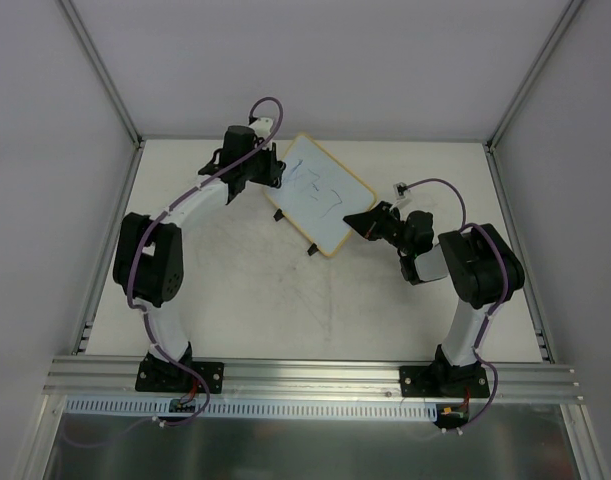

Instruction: Erase the whiteboard

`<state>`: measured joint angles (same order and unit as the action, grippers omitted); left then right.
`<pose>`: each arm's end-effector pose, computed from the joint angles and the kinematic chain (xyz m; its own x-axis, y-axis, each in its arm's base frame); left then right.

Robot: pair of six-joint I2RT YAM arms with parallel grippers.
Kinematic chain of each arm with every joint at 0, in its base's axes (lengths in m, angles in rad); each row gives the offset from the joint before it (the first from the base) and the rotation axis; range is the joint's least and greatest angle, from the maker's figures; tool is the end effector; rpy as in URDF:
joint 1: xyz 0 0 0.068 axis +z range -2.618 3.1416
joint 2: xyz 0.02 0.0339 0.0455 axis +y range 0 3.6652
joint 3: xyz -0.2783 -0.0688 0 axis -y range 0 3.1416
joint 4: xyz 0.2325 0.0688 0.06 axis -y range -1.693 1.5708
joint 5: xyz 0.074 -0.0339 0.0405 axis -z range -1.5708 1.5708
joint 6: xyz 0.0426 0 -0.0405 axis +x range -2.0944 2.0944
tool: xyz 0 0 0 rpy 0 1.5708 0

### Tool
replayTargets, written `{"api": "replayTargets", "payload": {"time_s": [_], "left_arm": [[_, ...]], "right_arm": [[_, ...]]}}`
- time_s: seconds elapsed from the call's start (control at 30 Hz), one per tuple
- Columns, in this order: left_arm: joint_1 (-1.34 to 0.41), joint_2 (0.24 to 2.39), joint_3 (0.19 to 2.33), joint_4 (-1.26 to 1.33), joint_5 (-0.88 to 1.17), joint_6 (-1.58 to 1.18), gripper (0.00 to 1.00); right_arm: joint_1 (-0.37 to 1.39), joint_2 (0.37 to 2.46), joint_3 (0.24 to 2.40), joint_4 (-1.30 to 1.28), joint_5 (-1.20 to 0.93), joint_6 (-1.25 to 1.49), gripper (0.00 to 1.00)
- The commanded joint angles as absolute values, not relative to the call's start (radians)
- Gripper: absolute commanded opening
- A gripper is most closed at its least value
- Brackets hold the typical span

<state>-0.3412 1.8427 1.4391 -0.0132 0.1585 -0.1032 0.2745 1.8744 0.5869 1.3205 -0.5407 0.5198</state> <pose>0.4107 -0.1530 0.2985 -0.4275 0.0439 -0.9029 0.4246 0.8915 -0.1578 0.3177 0.1123 0.1763 -0.3338 0.3484 -0.8759 -0.6473 0.5908 0.4817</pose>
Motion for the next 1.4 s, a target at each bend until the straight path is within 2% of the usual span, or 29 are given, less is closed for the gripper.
{"api": "replayTargets", "payload": {"time_s": [0.0, 0.37, 1.37], "left_arm": [[-0.321, 1.885, 1.465, 0.077, 0.204, -0.074, 0.00], [-0.304, 1.963, 1.416, 0.271, 0.222, -0.072, 0.00], [-0.308, 2.097, 1.451, 0.328, 0.319, -0.133, 0.00]], "right_arm": [[0.279, 1.888, 0.617, 1.532, -0.546, 0.474, 0.00], [0.287, 1.887, 0.623, 1.532, -0.558, 0.477, 0.00], [0.295, 1.894, 0.640, 1.531, -0.572, 0.474, 0.00]]}}
